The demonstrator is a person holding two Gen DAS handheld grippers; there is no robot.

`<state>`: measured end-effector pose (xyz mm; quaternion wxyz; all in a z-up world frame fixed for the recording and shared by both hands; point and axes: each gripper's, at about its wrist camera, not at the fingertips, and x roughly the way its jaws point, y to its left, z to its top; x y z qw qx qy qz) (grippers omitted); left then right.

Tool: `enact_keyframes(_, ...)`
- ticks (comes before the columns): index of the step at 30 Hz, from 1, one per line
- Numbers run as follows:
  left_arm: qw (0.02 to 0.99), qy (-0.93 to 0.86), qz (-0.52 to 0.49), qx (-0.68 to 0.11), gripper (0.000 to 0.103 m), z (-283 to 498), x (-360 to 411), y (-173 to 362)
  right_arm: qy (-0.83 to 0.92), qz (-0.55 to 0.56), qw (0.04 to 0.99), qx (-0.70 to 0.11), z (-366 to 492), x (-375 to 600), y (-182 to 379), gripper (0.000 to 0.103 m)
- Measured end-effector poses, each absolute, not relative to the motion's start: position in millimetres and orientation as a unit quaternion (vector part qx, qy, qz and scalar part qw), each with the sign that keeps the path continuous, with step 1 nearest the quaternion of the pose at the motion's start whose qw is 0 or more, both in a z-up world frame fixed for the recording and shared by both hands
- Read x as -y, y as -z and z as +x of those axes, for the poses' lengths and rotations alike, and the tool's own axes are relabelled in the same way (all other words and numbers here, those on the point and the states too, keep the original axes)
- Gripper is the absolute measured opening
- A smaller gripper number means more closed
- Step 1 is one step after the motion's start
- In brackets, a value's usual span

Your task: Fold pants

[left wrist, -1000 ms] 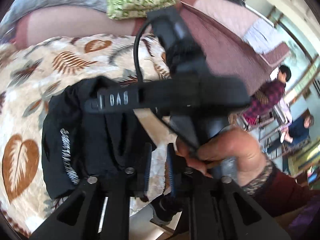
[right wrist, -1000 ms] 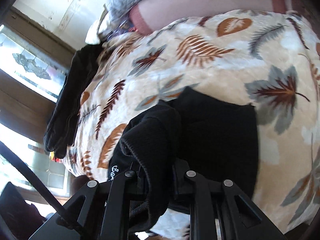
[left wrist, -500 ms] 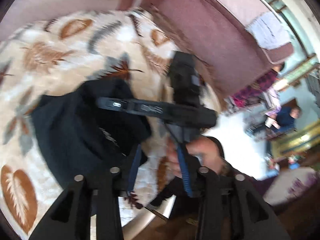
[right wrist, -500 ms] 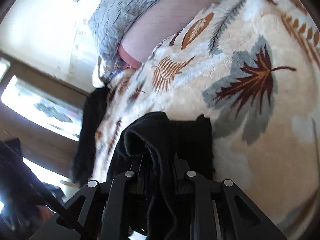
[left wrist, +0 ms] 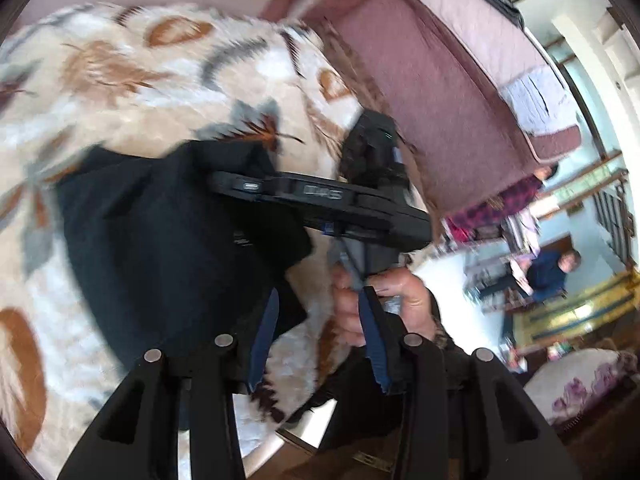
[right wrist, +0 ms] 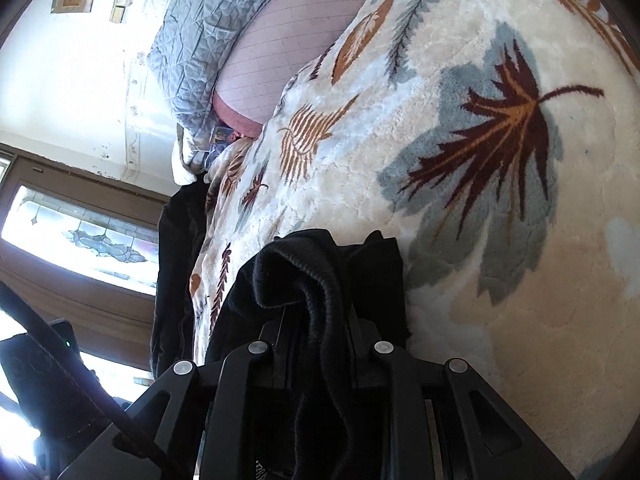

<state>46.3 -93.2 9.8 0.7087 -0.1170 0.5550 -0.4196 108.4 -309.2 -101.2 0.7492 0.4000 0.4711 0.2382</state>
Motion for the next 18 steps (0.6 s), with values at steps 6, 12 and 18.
enact_keyframes(6, 0.77, 0.319, -0.165, -0.528, 0.045, 20.1, 19.9, -8.8, -0.223, 0.385, 0.766, -0.465, 102.3, 315.1, 94.2, 0.03)
enact_keyframes(12, 0.802, 0.246, -0.197, -0.508, 0.045, 1.0, -30.5, 0.3, -0.153, 0.366, 0.798, -0.454, 93.6, 332.0, 88.6, 0.041)
enact_keyframes(18, 0.817, 0.227, -0.193, -0.494, 0.045, -1.2, -29.9, 4.1, -0.097, 0.352, 0.846, -0.388, 70.4, 358.6, 55.7, 0.043)
